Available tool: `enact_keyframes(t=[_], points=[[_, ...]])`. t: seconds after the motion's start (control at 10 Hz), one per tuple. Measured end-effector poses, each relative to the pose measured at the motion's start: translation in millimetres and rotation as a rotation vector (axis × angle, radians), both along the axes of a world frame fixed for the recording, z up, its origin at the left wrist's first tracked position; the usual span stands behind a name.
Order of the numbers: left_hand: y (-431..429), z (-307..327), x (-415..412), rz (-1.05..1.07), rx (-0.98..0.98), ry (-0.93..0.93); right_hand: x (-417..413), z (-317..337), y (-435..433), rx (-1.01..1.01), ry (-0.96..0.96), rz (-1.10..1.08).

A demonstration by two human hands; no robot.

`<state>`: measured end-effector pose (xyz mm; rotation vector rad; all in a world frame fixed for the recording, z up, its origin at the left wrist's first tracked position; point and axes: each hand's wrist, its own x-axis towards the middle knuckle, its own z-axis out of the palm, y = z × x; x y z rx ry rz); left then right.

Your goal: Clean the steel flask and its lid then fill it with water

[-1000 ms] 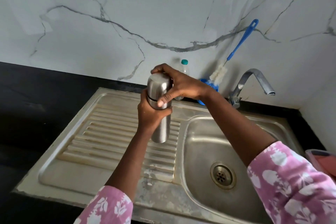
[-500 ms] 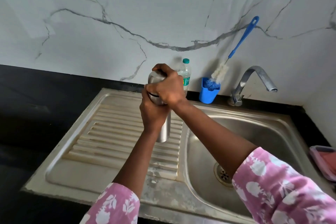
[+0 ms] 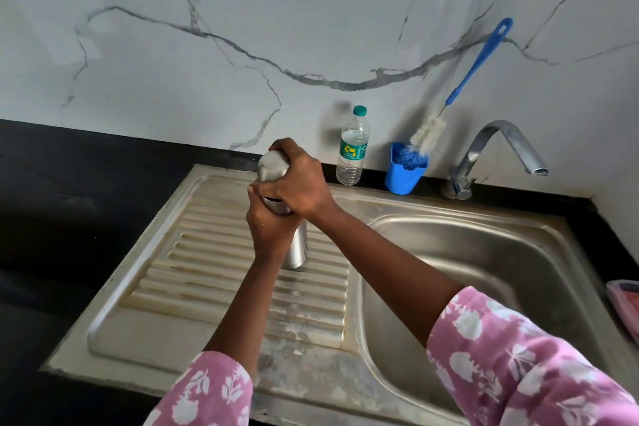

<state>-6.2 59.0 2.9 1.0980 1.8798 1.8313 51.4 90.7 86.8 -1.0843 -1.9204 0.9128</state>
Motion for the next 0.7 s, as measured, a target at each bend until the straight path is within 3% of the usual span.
enact_keyframes(t=[0.5, 0.7], points=[[-1, -13, -13, -0.049, -0.001, -0.013, -12, -21, 4, 0.008, 0.052, 0.027], [-9, -21, -20, -0.117, -0.088, -0.047, -9, -23, -7, -0.100, 0.115, 0.031]])
